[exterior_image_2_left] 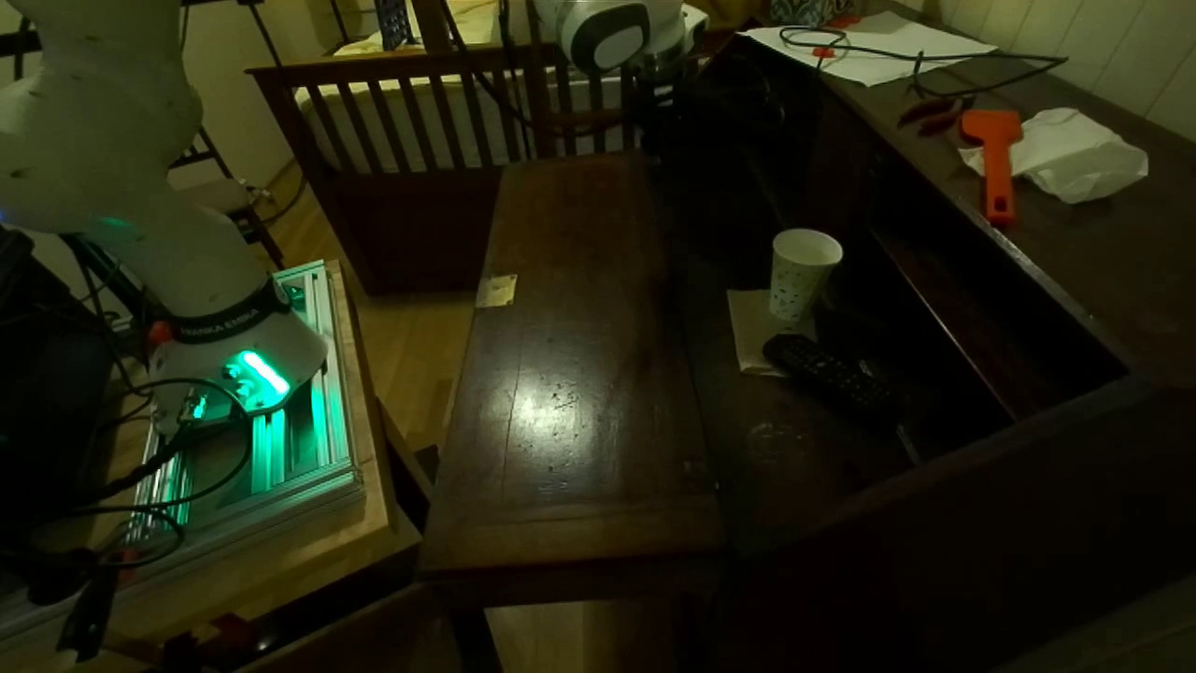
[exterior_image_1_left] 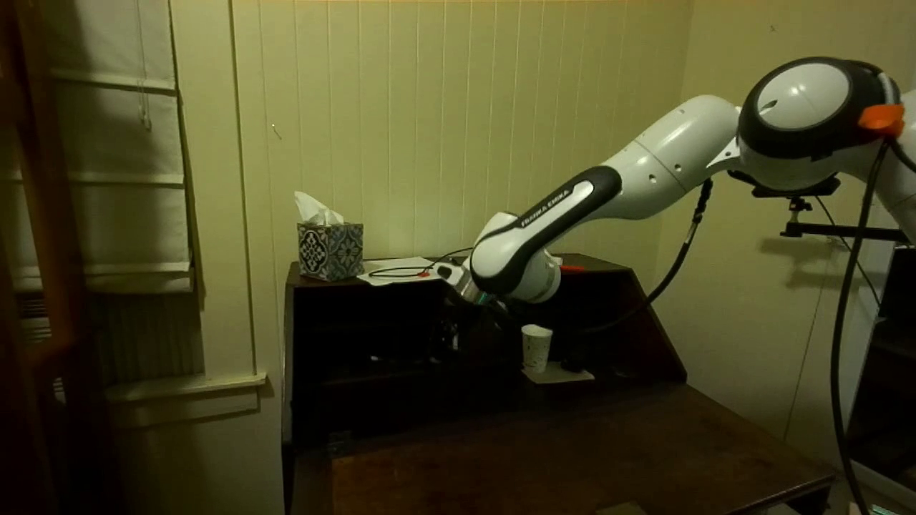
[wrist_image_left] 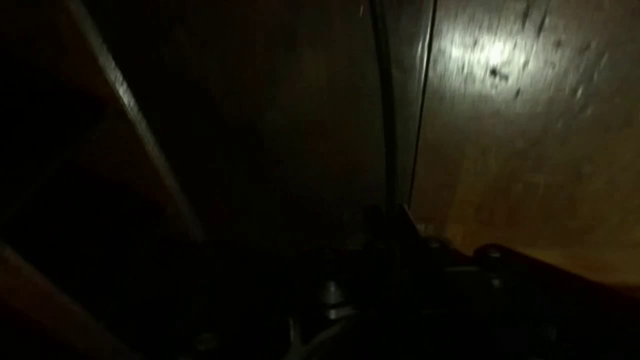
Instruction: Put the cable on the top shelf
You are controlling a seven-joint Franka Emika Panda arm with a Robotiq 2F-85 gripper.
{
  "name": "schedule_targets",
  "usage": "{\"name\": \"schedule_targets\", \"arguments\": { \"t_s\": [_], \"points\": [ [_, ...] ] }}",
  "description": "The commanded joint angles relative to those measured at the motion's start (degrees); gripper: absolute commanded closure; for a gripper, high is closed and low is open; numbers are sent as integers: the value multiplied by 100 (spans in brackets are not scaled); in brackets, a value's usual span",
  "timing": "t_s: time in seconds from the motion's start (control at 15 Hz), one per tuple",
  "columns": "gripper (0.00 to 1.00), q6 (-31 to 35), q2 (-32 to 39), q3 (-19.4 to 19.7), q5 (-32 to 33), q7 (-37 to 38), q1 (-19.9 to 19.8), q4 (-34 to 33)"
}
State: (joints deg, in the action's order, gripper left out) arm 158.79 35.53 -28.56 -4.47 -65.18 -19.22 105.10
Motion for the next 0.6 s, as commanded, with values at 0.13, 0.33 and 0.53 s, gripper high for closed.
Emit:
{"name": "schedule_targets", "arguments": {
  "t_s": [0.13,0.33,0.53],
  "points": [
    [96,96,-982,-1299,-1952,-666,-880,-287],
    [96,437,-1562,-1374,-1982,-568,-1105,-552],
    [94,350,-1505,-1311,-1854,-495,-1039,-632]
  ]
}}
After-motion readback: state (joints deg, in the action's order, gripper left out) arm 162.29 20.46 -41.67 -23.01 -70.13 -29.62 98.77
